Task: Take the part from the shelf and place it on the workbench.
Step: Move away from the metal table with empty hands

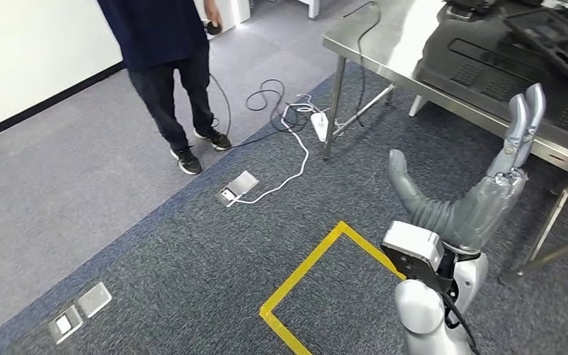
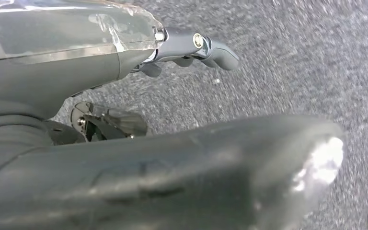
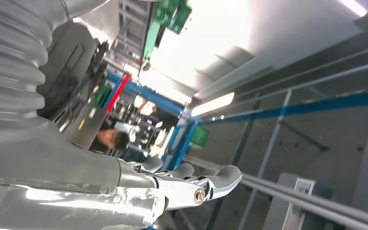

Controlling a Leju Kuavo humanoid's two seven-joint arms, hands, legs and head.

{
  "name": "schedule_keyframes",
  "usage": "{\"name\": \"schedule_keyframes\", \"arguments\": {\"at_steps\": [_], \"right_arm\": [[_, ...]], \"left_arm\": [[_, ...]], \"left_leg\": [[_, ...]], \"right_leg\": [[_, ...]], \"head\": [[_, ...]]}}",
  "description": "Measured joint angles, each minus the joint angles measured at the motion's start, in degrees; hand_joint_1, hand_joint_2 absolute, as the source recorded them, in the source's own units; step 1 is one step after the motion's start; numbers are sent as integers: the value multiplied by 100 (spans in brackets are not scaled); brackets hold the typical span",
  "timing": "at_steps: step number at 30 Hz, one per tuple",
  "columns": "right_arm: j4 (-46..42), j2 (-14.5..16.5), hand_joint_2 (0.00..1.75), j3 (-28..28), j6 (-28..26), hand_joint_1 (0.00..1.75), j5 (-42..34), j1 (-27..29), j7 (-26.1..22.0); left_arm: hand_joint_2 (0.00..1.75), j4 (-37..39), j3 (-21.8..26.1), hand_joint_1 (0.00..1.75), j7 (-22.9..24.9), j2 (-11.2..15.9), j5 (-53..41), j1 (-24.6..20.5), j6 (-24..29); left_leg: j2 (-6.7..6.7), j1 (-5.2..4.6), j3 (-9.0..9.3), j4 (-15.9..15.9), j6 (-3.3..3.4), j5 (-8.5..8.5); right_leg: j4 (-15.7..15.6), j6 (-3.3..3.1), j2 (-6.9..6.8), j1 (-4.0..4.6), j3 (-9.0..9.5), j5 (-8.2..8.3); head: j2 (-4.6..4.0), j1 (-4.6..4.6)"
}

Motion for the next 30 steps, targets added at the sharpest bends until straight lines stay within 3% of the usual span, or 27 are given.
{"name": "schedule_keyframes", "arguments": {"at_steps": [2,4,5,7,8,10,12,14,15,16,18,20,22,23,25,27,29,30], "right_arm": [[0,-6,175,0,0,0,11,0,3],[-1,-11,175,-1,0,0,39,-2,4],[-2,-12,175,-1,0,0,56,-2,3],[-2,-13,175,-2,0,0,78,-1,-3],[-2,-13,175,-1,0,0,83,1,-12],[-3,-13,175,-1,-2,0,80,7,-43],[-3,-13,175,-1,-4,0,75,33,-67],[-2,-13,175,-2,-4,0,77,63,-74],[-3,-13,175,-2,-4,0,82,69,-71],[-3,-13,175,-2,-4,0,90,71,-66],[-5,-13,175,-2,-4,0,105,75,-53],[-15,-13,175,-3,-7,0,107,95,-49],[-26,-10,175,-7,-9,0,101,114,-54],[-28,-8,175,-8,-8,0,98,116,-60],[-34,-1,175,-9,-7,0,95,113,-73],[-39,3,175,-10,-7,0,96,118,-79],[-39,3,175,-12,-7,0,100,124,-75],[-39,3,175,-13,-7,0,102,126,-73]], "left_arm": [[0,0,-13,0,0,1,3,-3,-7],[0,0,-23,0,0,1,3,-19,-21],[0,0,-26,0,0,0,3,-26,-27],[0,0,-32,0,0,0,5,-28,-37],[0,0,-33,0,0,0,7,-28,-40],[0,0,-34,0,-1,0,17,-41,-47],[0,0,-36,0,-1,-2,31,-52,-51],[0,0,-37,0,-1,-4,44,-48,-52],[0,0,-37,0,-1,-4,49,-44,-52],[0,0,-37,0,-1,-5,52,-42,-52],[0,0,-38,0,0,-6,52,-45,-52],[0,0,-40,0,0,-7,53,-47,-52],[0,0,-44,0,0,-6,58,-38,-51],[0,0,-47,0,0,-6,61,-30,-49],[0,0,-54,0,0,-4,67,-33,-40],[0,0,-64,0,0,-4,73,-40,-32],[0,0,-73,0,1,-4,82,-31,-25],[0,0,-77,0,2,-4,88,-25,-22]], "left_leg": [[165,14,383,-739,11,359],[363,-25,664,-1338,56,535],[411,-48,693,-1438,82,529],[322,-61,678,-1460,152,526],[268,-54,685,-1487,189,536],[169,-31,707,-1538,270,561],[63,-38,710,-1546,318,565],[-76,-53,714,-1538,332,560],[-152,-57,719,-1530,333,557],[-232,-56,726,-1517,328,552],[-376,-52,719,-1468,294,529],[-496,-44,671,-1421,234,520],[-602,-20,634,-1424,164,543],[-597,-10,630,-1417,129,538],[-368,-25,538,-1173,64,379],[-81,-32,252,-526,11,41],[-15,-21,-37,83,-11,-177],[-5,-20,-66,151,-8,-152]], "right_leg": [[1,37,-116,-3,45,-37],[8,94,-210,22,82,-80],[8,121,-251,42,91,-93],[-17,175,-347,53,123,-111],[9,203,-314,44,132,-157],[303,234,-87,17,22,-382],[1049,232,172,14,-344,-739],[1614,227,248,19,-664,-859],[1565,220,262,18,-676,-730],[1285,210,288,15,-580,-501],[526,189,482,0,-290,-92],[166,173,665,-5,-159,12],[143,134,638,12,-152,9],[127,103,580,15,-142,23],[83,36,443,1,-112,46],[72,-3,293,13,-97,43],[77,-18,140,28,-94,28],[78,-19,65,33,-89,20]], "head": [[0,-5],[0,-15],[0,-13],[0,2],[0,9],[0,31],[0,72],[0,101],[0,107],[0,110],[0,119],[0,120],[0,116],[0,115],[0,68],[0,11],[0,1],[0,1]]}}
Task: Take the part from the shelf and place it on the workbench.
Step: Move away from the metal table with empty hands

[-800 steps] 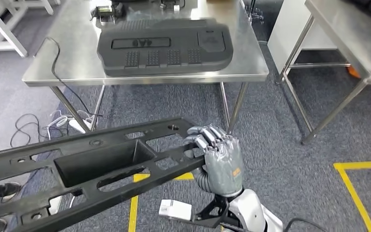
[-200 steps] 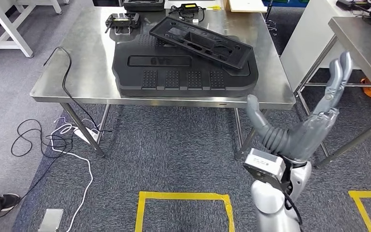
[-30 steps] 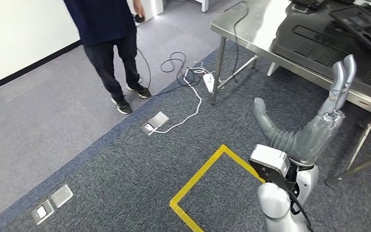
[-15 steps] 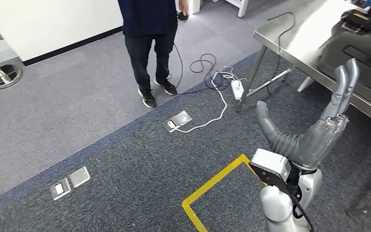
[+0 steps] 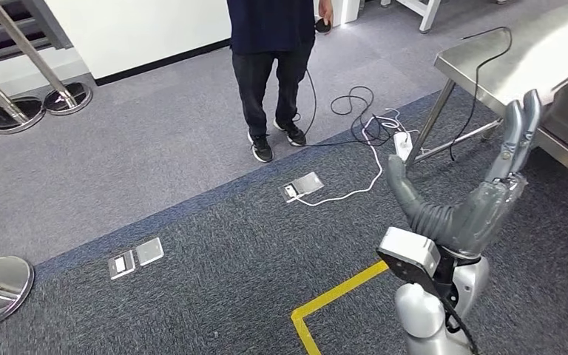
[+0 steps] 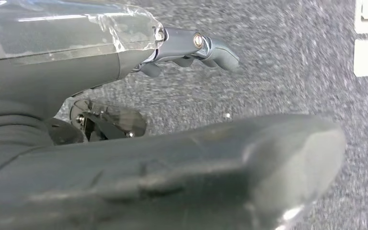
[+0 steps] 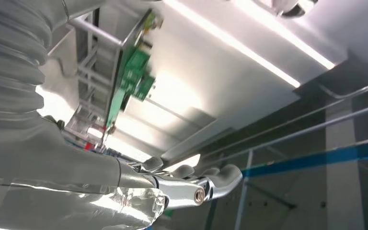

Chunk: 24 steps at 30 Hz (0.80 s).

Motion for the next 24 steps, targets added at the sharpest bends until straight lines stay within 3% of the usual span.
{"name": "schedule_keyframes", "arguments": {"at_steps": [2,4,5,6,8,9,11,12,14,15,16,18,20,22,24], "right_arm": [[-1,1,175,-1,0,0,1,0,3],[-4,2,175,-1,0,0,2,-1,3],[-7,2,175,-1,0,0,2,-2,3],[-9,2,175,-1,0,0,3,-3,3],[-11,2,175,-1,0,0,6,-5,4],[-13,2,175,-1,0,0,10,-6,8],[-21,1,175,-1,-1,0,17,-5,16],[-25,1,175,-1,-2,0,17,3,20],[-28,0,175,-1,-2,0,16,30,22],[-28,0,175,-1,-2,0,15,44,23],[-29,0,175,-1,-2,0,15,53,23],[-37,0,175,-1,-2,0,11,61,22],[-52,1,175,-2,-2,0,3,77,14],[-61,1,175,-9,-2,0,-5,102,-5],[-63,3,175,-16,-2,0,-8,110,-26]], "left_arm": [[0,0,-2,0,1,1,8,5,5],[0,-1,-2,0,1,2,9,-1,7],[0,-1,-3,0,1,2,9,-2,7],[0,-2,-3,0,1,2,9,1,7],[0,-2,-4,0,1,3,14,15,7],[0,-2,-4,0,1,3,17,20,7],[0,-2,-5,0,1,3,20,14,7],[0,-3,-5,0,1,2,20,7,7],[0,-4,-7,0,1,-1,23,3,7],[0,-4,-7,0,1,-2,26,5,7],[0,-4,-7,0,1,-2,28,7,7],[0,-4,-8,0,1,-2,33,6,7],[0,-5,-11,0,1,-2,36,-4,7],[0,-5,-16,0,1,-2,40,-4,7],[0,-5,-24,0,1,-1,46,4,7]], "left_leg": [[66,-11,297,-563,43,331],[300,-65,679,-1324,121,595],[376,-95,772,-1535,158,645],[410,-121,787,-1604,185,634],[296,-117,783,-1643,233,660],[251,-101,800,-1680,262,676],[153,-65,837,-1748,330,713],[102,-67,840,-1756,349,717],[-22,-72,839,-1751,366,714],[-92,-73,841,-1747,367,712],[-161,-71,845,-1740,365,711],[-306,-60,850,-1708,340,694],[-435,-64,816,-1636,290,669],[-533,-60,768,-1603,231,675],[-559,-45,746,-1586,175,671]], "right_leg": [[0,15,-125,6,34,-24],[-4,46,-228,21,74,-57],[-8,65,-271,30,89,-69],[-16,85,-310,40,98,-77],[-38,136,-364,46,131,-97],[-11,161,-296,40,139,-140],[330,192,-35,22,12,-387],[668,195,99,19,-144,-567],[1388,200,187,20,-513,-839],[1557,204,197,19,-616,-833],[1519,205,202,16,-625,-719],[830,199,296,-6,-356,-272],[186,188,501,-33,-98,-7],[62,161,571,-20,-56,-1],[52,112,466,-10,-47,18]], "head": [[0,-1],[0,1],[0,3],[0,5],[0,4],[0,6],[0,22],[0,41],[0,68],[0,75],[0,78],[0,94],[0,100],[0,88],[0,83]]}}
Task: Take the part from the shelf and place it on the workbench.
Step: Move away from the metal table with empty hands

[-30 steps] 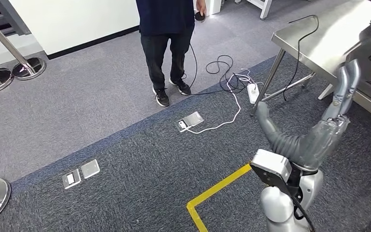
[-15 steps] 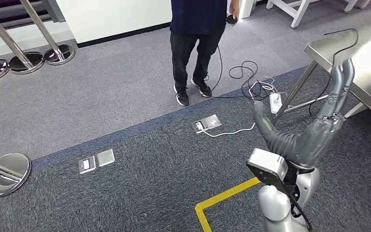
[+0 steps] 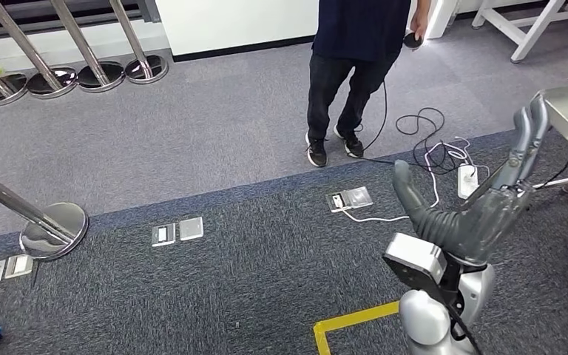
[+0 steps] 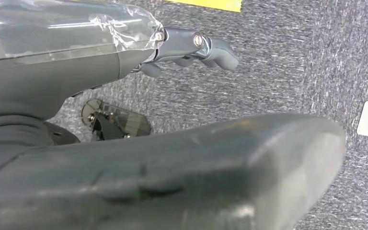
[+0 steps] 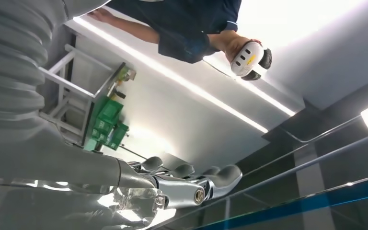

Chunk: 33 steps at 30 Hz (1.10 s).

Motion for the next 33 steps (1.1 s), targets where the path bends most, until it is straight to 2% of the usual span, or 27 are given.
{"name": "schedule_keyframes", "arguments": {"at_steps": [2,4,5,6,7,8,9,11,12,13,15,16,17,19,20,21,22,23,24,25,26,27,28,33], "right_arm": [[-9,7,175,-5,0,0,-1,3,-14],[-23,12,175,-12,-1,0,-1,13,-21],[-27,13,175,-14,-1,0,-1,18,-22],[-28,14,175,-15,0,0,-1,24,-23],[-28,14,175,-16,1,0,-1,28,-22],[-28,14,175,-17,1,0,0,30,-21],[-28,15,175,-19,1,0,2,30,-19],[-29,19,175,-22,-1,0,6,29,-15],[-29,22,175,-23,0,0,7,29,-14],[-29,26,175,-24,1,0,7,29,-14],[-29,31,175,-26,2,0,6,26,-14],[-29,32,175,-27,2,0,6,25,-14],[-30,32,175,-28,2,0,6,24,-14],[-31,32,175,-29,1,0,3,33,-13],[-31,32,175,-30,1,0,-1,41,-10],[-31,32,175,-31,1,0,-5,51,-7],[-31,31,175,-33,1,0,-9,58,-3],[-31,31,175,-34,1,0,-10,61,-1],[-31,30,175,-34,0,0,-10,62,2],[-31,29,175,-35,0,0,-9,61,4],[-31,30,175,-35,-1,0,-9,61,6],[-31,30,175,-36,-1,0,-9,60,7],[-31,30,175,-36,-1,0,-9,60,8],[-32,31,175,-38,0,0,-10,66,12]], "left_arm": [[0,-1,-12,0,-1,1,10,-7,0],[0,-2,-21,0,-2,1,23,-13,0],[0,-2,-24,0,-2,1,31,-9,0],[0,-2,-25,0,-2,1,38,-3,1],[0,-2,-27,0,-1,1,43,4,3],[0,-2,-28,0,-1,1,48,9,10],[0,-2,-28,0,-1,1,52,13,17],[0,-2,-29,0,-2,1,60,13,31],[0,-2,-30,0,-2,1,66,14,34],[0,-3,-30,0,-2,2,76,19,39],[0,-4,-31,0,-3,4,97,42,56],[0,-5,-31,0,-4,5,104,52,66],[0,-6,-31,0,-5,6,107,55,75],[0,-8,-34,0,-7,5,109,50,83],[0,-8,-39,0,-7,5,110,49,83],[0,-8,-46,0,-7,5,110,51,84],[0,-8,-54,0,-7,5,111,55,84],[0,-8,-62,0,-7,5,111,58,85],[0,-8,-68,0,-7,5,111,58,85],[0,-8,-73,0,-7,5,110,56,85],[0,-8,-77,0,-7,5,110,55,85],[0,-8,-78,0,-7,5,109,55,85],[0,-8,-79,0,-7,5,109,55,85],[0,-8,-79,0,-7,5,111,47,85]], "left_leg": [[222,-10,-120,290,-60,-174],[480,-10,-442,973,-113,-513],[527,0,-624,1339,-128,-653],[545,8,-742,1571,-132,-708],[555,13,-770,1625,-128,-673],[575,13,-662,1411,-111,-522],[627,5,-459,1019,-84,-317],[873,-51,-77,249,-15,-47],[958,-84,6,54,15,-7],[999,-114,17,-10,37,-23],[891,-112,14,-57,84,0],[837,-96,34,-98,114,16],[782,-77,57,-139,151,35],[666,-61,88,-183,206,54],[604,-63,90,-182,221,53],[532,-67,91,-178,226,50],[458,-69,94,-172,228,47],[381,-69,99,-163,226,44],[300,-66,108,-148,217,36],[225,-59,112,-126,201,20],[168,-53,113,-104,184,5],[131,-49,112,-86,169,-9],[114,-46,107,-76,160,-17],[76,-67,71,-41,136,-27]], "right_leg": [[-27,-52,-133,-10,24,10],[-32,-93,-279,5,35,-2],[-30,-107,-357,16,36,-11],[-29,-114,-430,23,40,-19],[-28,-117,-499,28,46,-29],[-28,-113,-564,32,62,-43],[-29,-105,-622,34,87,-60],[-38,-75,-727,47,133,-96],[-45,-58,-773,56,148,-108],[-58,-40,-817,65,159,-115],[-85,6,-888,71,194,-135],[-57,30,-832,65,201,-176],[56,49,-717,58,165,-266],[639,67,-415,45,-102,-589],[1034,71,-331,43,-306,-758],[1368,76,-292,43,-495,-855],[1532,81,-277,43,-607,-842],[1475,82,-268,39,-618,-713],[1187,80,-243,32,-519,-482],[781,78,-160,16,-362,-247],[431,76,-62,-1,-215,-75],[186,76,33,-16,-112,26],[90,77,108,-26,-71,45],[71,79,208,-28,-64,1]], "head": [[0,-41],[0,-87],[0,-91],[0,-91],[0,-91],[0,-92],[0,-92],[0,-92],[0,-90],[0,-89],[0,-87],[0,-85],[0,-78],[0,-48],[0,-34],[0,-25],[0,-20],[0,-16],[0,-10],[0,-1],[0,7],[0,11],[0,13],[0,8]]}}
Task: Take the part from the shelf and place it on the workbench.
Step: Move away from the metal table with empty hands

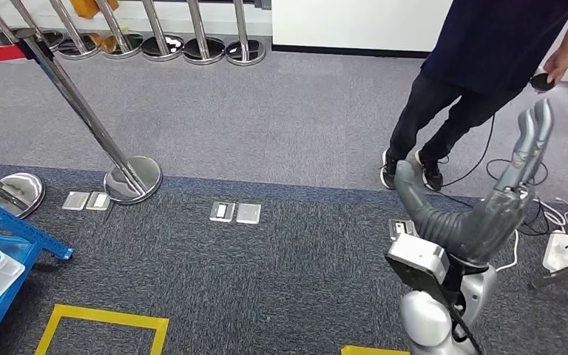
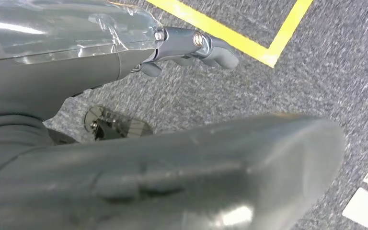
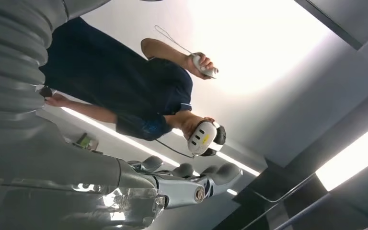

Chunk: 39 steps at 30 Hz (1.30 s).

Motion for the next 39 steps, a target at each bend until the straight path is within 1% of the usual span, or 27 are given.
{"name": "schedule_keyframes", "arguments": {"at_steps": [2,4,6,7,8,9,10,12,14,16,17,19,20,21,22,23,24,25,27,29,31,32,34,36,37,38,39], "right_arm": [[-5,-1,175,-5,0,0,0,6,7],[-12,0,175,-18,-1,0,1,5,14],[-16,2,175,-27,0,0,1,3,17],[-16,1,175,-29,0,0,1,3,18],[-16,1,175,-30,0,0,1,4,18],[-16,1,175,-31,0,0,0,3,18],[-17,1,175,-32,-1,0,-1,2,18],[-21,1,175,-33,-1,0,-3,-2,18],[-27,0,175,-34,-1,0,-6,-6,18],[-30,-1,175,-34,0,0,-7,-10,23],[-30,-1,175,-34,1,0,-4,-14,28],[-32,-1,175,-36,0,0,1,-23,36],[-33,-1,175,-37,0,0,2,-22,41],[-34,-1,175,-38,-1,0,2,-17,45],[-34,-1,175,-39,-1,0,1,-10,50],[-34,-2,175,-41,-1,0,1,-5,54],[-34,-3,175,-42,-1,0,1,-4,55],[-34,-4,175,-42,0,0,1,-5,55],[-33,-5,175,-42,1,0,1,-10,55],[-35,-7,175,-42,0,0,0,-10,58],[-38,-10,175,-44,1,0,0,-16,61],[-38,-13,175,-45,2,0,1,-28,61],[-39,-16,175,-45,2,0,1,-47,61],[-39,-18,175,-46,1,0,1,-47,61],[-39,-19,175,-47,1,0,1,-47,61],[-38,-19,175,-48,1,0,1,-46,61],[-38,-19,175,-48,1,0,1,-46,61]], "left_arm": [[0,0,-3,0,1,0,-1,-4,-1],[0,-1,-17,0,2,2,-2,-7,-2],[0,-2,-35,0,2,3,-2,-12,-3],[0,-2,-40,0,3,3,-2,-10,-3],[0,-1,-43,0,3,3,-1,-5,-4],[0,-1,-45,0,3,4,-1,-1,-4],[0,0,-46,0,3,4,0,0,-4],[0,-1,-48,0,2,3,1,-8,-4],[0,-2,-48,0,2,2,2,-14,-5],[0,-2,-49,0,1,3,9,-8,-10],[0,-1,-49,0,-1,4,17,-6,-16],[0,-2,-50,0,-3,3,34,-19,-34],[0,-2,-50,0,-4,3,40,-28,-46],[0,-2,-50,0,-4,2,44,-35,-56],[0,-2,-50,0,-4,2,48,-37,-63],[0,-1,-50,0,-4,2,50,-36,-68],[0,-1,-50,0,-4,2,53,-35,-68],[0,-1,-50,0,-4,2,55,-35,-69],[0,-2,-50,0,-4,2,57,-43,-72],[0,-2,-50,0,-4,2,62,-51,-72],[0,-1,-50,0,-4,3,67,-48,-72],[0,-1,-50,0,-4,4,68,-44,-72],[0,-1,-50,0,-4,6,68,-47,-72],[0,-2,-50,0,-4,7,71,-55,-72],[0,-2,-50,0,-4,7,77,-53,-72],[0,-1,-50,0,-4,7,85,-47,-72],[0,-1,-50,0,-4,7,95,-39,-72]], "left_leg": [[-65,3,-36,26,-32,5],[151,19,-281,533,-141,-266],[438,41,-693,1398,-243,-661],[463,56,-816,1632,-253,-715],[477,69,-841,1669,-255,-667],[501,76,-743,1464,-249,-512],[563,78,-543,1067,-233,-297],[777,43,-169,302,-186,-14],[867,-13,-71,46,-140,13],[765,-28,-69,2,-85,27],[715,-17,-46,-37,-49,40],[619,16,8,-111,27,69],[567,15,16,-121,54,71],[508,11,17,-121,69,69],[444,7,19,-119,75,66],[370,3,23,-115,77,64],[294,2,31,-109,74,61],[217,5,41,-98,66,53],[72,11,42,-45,26,19],[-50,21,-3,15,-31,-4],[-151,40,-41,23,-92,3],[-125,44,-45,39,-121,-9],[115,32,-148,297,-184,-174],[392,36,-458,956,-237,-508],[440,50,-645,1322,-255,-650],[461,62,-775,1564,-264,-709],[476,71,-809,1610,-264,-661]], "right_leg": [[-26,-25,-36,17,-11,12],[-60,-117,-272,36,26,22],[-90,-197,-545,48,70,14],[-89,-202,-621,55,76,3],[-88,-201,-692,58,86,-10],[-88,-194,-759,59,105,-26],[-89,-183,-820,59,135,-48],[-95,-149,-923,69,191,-90],[-115,-110,-1004,84,222,-112],[-145,-54,-1071,84,260,-131],[-115,-27,-1014,75,269,-175],[220,4,-764,56,141,-403],[585,9,-615,53,-35,-582],[993,13,-537,54,-253,-750],[1339,20,-500,55,-451,-851],[1544,25,-481,55,-589,-853],[1484,24,-473,53,-602,-719],[1204,19,-455,48,-506,-491],[397,14,-282,26,-186,-70],[-10,-4,-112,16,-25,45],[-34,-58,-150,35,-12,35],[-49,-87,-209,38,-2,44],[-83,-150,-349,31,26,56],[-91,-191,-498,46,42,42],[-90,-203,-576,55,44,33],[-89,-208,-652,63,48,23],[-88,-208,-729,68,58,9]], "head": [[0,-11],[0,-63],[0,-110],[0,-111],[0,-112],[0,-113],[0,-114],[0,-114],[0,-111],[0,-111],[0,-110],[0,-101],[0,-87],[0,-75],[0,-63],[0,-56],[0,-53],[0,-50],[0,-40],[0,-38],[0,-40],[0,-42],[0,-81],[0,-131],[0,-137],[0,-139],[0,-140]]}}
